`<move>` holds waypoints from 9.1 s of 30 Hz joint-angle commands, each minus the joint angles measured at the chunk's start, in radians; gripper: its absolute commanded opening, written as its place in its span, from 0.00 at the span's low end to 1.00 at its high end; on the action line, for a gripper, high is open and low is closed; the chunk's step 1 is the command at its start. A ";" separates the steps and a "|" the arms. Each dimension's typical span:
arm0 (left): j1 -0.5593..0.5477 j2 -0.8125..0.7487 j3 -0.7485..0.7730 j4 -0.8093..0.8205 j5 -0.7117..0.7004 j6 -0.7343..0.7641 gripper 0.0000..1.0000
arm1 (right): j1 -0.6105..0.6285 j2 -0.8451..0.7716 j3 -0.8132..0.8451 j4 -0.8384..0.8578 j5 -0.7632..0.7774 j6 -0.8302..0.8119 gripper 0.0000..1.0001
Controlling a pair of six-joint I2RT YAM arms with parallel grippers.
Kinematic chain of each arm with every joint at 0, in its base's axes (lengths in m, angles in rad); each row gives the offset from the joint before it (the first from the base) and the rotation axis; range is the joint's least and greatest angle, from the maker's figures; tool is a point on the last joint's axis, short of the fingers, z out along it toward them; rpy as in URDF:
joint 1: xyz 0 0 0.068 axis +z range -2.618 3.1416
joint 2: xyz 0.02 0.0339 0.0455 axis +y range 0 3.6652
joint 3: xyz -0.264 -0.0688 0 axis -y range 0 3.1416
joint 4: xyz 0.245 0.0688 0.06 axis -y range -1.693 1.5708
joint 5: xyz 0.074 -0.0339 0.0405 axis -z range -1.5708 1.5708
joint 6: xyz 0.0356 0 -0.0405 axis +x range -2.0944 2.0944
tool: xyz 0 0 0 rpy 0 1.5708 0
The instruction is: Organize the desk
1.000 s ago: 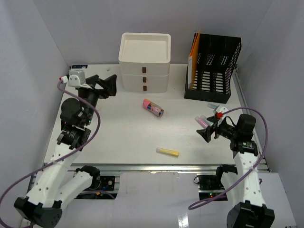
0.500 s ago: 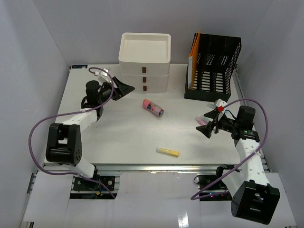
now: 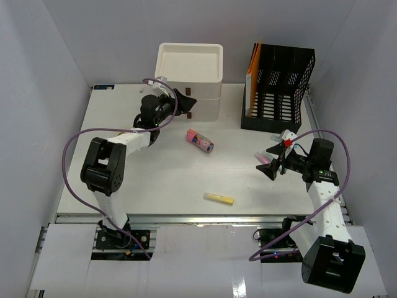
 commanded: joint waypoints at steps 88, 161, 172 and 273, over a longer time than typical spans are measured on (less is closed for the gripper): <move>-0.107 -1.333 -0.624 -0.774 -0.305 0.628 0.98 | 0.278 0.575 0.218 -0.045 0.882 0.079 0.43; -0.347 -0.916 -0.644 -0.613 0.242 0.737 0.94 | 0.465 0.612 1.032 -0.304 0.164 -0.020 0.72; -0.647 -0.491 -0.428 -0.664 0.138 1.182 0.98 | 0.249 0.186 0.188 -0.392 -0.038 -0.237 0.77; -0.148 -0.905 -0.294 -0.671 0.016 0.587 0.83 | 0.089 0.361 0.138 -0.005 0.853 0.053 0.85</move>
